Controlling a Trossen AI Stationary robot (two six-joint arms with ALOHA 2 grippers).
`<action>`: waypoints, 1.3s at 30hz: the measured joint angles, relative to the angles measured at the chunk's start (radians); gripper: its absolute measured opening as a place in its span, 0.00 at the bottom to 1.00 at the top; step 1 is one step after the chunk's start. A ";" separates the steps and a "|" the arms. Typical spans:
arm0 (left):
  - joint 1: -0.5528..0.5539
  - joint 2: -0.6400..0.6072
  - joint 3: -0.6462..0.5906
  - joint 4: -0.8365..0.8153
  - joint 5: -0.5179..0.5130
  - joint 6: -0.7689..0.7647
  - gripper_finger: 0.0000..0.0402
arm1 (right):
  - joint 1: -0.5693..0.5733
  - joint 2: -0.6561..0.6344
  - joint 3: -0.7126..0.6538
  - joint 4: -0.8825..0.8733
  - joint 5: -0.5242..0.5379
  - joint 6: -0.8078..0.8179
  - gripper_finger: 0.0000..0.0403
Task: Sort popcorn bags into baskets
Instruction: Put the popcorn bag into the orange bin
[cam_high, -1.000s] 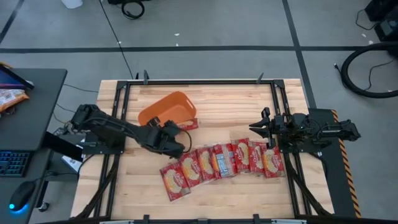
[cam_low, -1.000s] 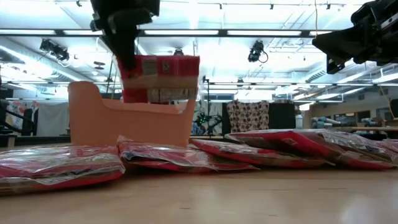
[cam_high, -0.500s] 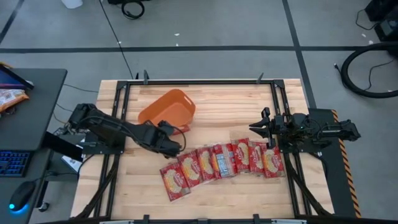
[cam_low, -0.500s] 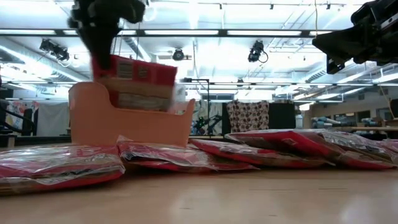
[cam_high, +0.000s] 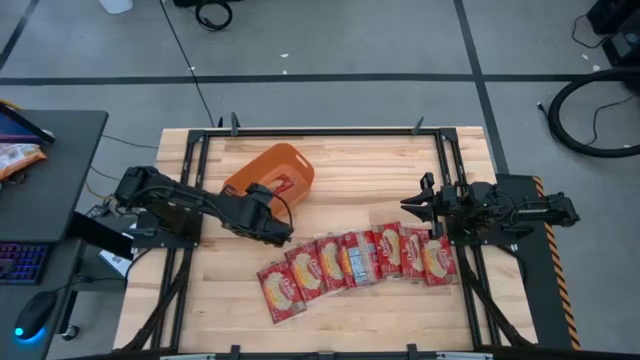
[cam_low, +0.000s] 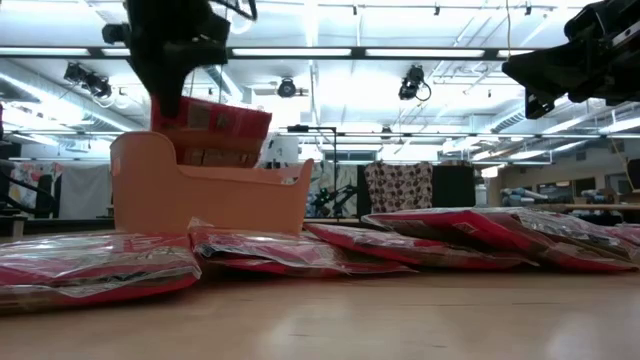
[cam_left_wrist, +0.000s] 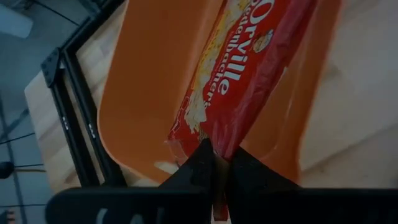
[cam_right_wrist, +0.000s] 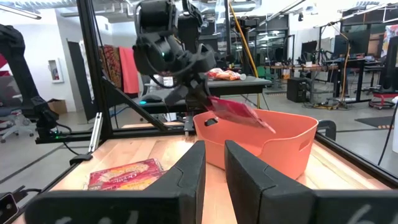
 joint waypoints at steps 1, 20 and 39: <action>0.007 0.010 -0.006 0.003 -0.006 0.000 0.06 | 0.000 0.000 0.000 0.000 0.000 0.000 0.16; 0.186 0.139 -0.014 0.067 0.020 0.098 0.27 | 0.000 0.000 0.000 0.000 0.000 0.000 0.16; -0.109 0.132 0.123 0.671 0.128 0.838 0.43 | 0.000 0.000 0.000 0.000 0.000 0.000 0.16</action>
